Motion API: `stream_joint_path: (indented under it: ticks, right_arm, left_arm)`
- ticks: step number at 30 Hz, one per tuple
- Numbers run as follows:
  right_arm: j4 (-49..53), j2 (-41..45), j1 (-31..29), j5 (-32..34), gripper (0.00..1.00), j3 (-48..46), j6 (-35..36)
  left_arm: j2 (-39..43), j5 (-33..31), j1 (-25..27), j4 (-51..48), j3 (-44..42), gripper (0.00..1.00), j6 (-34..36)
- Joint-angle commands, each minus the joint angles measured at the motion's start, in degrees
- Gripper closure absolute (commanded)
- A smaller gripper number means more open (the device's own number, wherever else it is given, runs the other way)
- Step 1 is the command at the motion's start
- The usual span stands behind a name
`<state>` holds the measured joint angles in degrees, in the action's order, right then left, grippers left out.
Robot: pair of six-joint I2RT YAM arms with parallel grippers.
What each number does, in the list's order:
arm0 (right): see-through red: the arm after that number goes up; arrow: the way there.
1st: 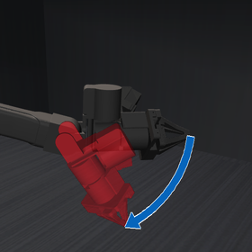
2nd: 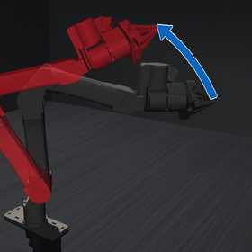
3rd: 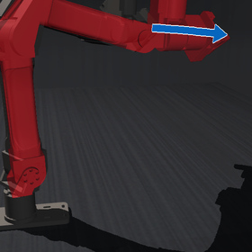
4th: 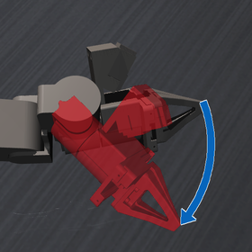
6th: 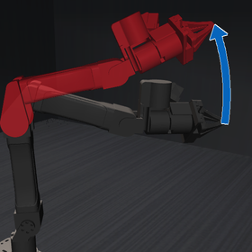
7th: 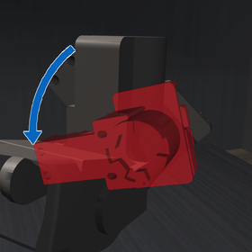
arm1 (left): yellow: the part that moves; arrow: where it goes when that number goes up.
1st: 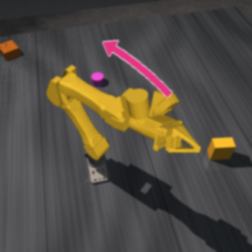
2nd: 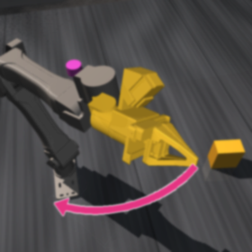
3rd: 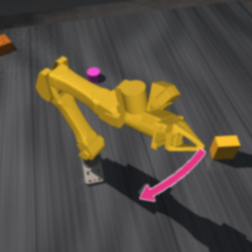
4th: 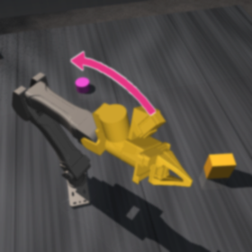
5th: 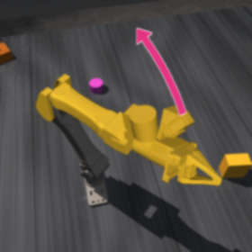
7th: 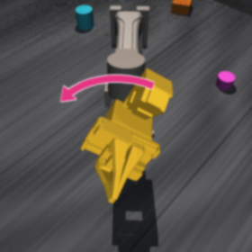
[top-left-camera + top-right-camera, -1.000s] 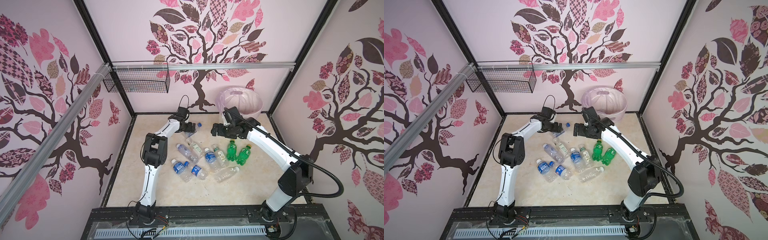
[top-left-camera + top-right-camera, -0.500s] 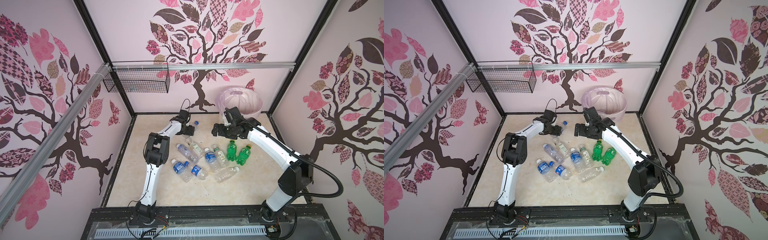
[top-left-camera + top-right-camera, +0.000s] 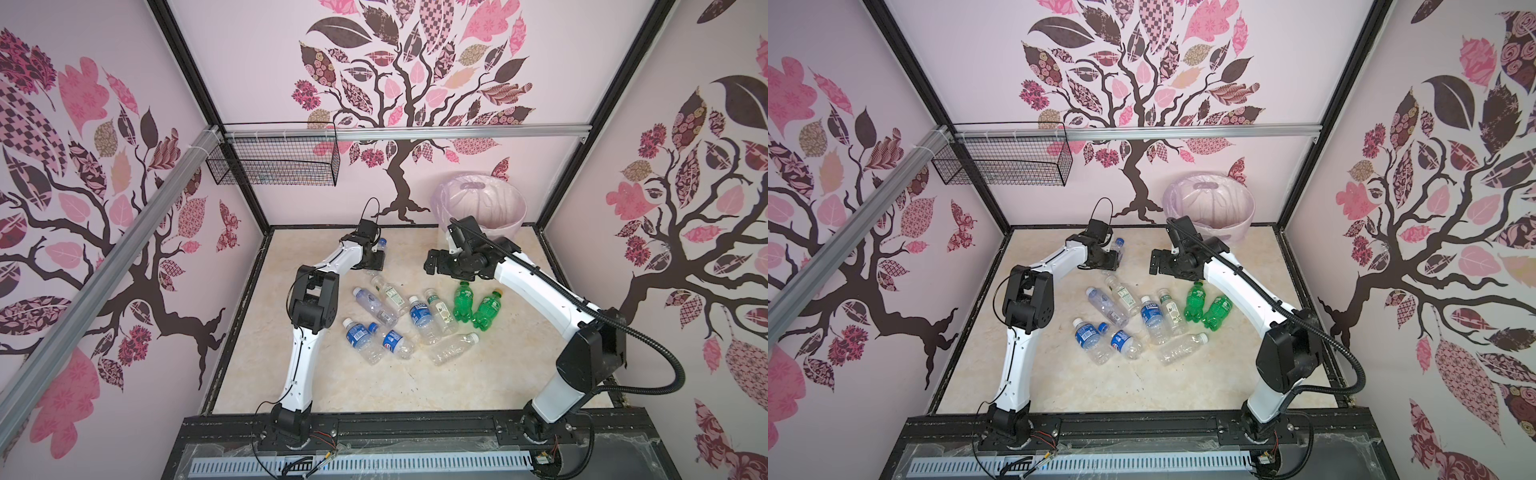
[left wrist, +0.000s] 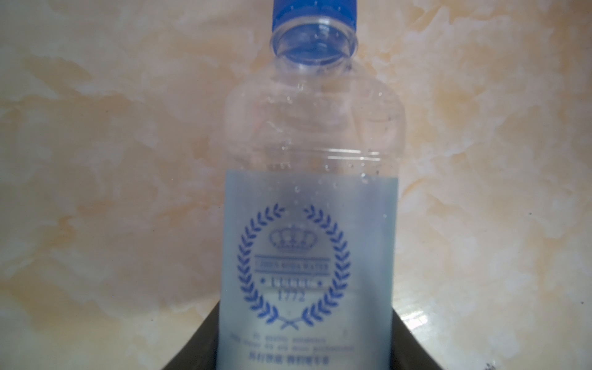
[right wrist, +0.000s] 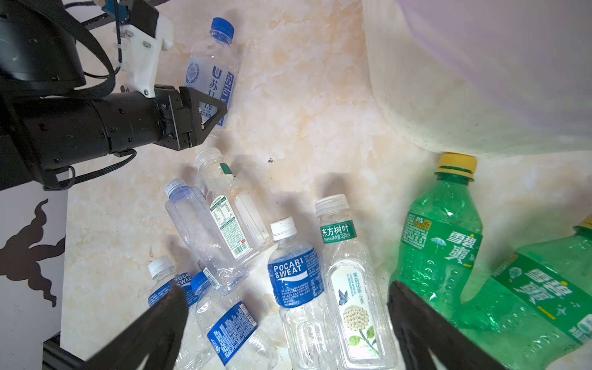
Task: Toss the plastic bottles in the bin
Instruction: 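Close the left gripper on the blue-capped soda water bottle, then lift the bottle with the left gripper while the right gripper approaches it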
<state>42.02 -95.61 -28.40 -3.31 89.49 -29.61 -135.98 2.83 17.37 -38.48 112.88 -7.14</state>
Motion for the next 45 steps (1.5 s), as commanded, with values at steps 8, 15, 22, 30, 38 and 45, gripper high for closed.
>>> stream_joint_path:
  ticks: [8,15,22,30,38,45]
  right_arm:
    - [0.07,4.12,0.25,0.25,0.00,1.07,-2.39]
    - [-1.09,5.22,0.21,0.50,0.00,2.07,-4.83]
    - [-3.58,5.77,0.21,-0.84,0.01,2.50,-6.13]
    - [-2.64,4.95,0.27,-2.71,0.00,7.04,-5.12]
    - [-3.88,2.33,0.01,-6.84,0.01,10.50,-7.64]
    - [-5.27,-0.41,-1.23,-10.14,0.01,12.34,-9.76]
  left_arm:
    - [9.53,6.97,-0.64,-0.39,-3.93,0.54,-6.20]
    - [16.90,13.46,-0.67,0.96,-10.31,0.55,-11.81]
    - [24.00,16.90,-0.10,-0.72,-15.17,0.54,-15.43]
    - [34.14,18.47,1.47,0.78,-23.36,0.54,-20.84]
    - [43.24,21.02,3.04,3.93,-31.22,0.54,-28.00]
    - [46.33,22.38,6.05,6.06,-34.45,0.55,-30.45]
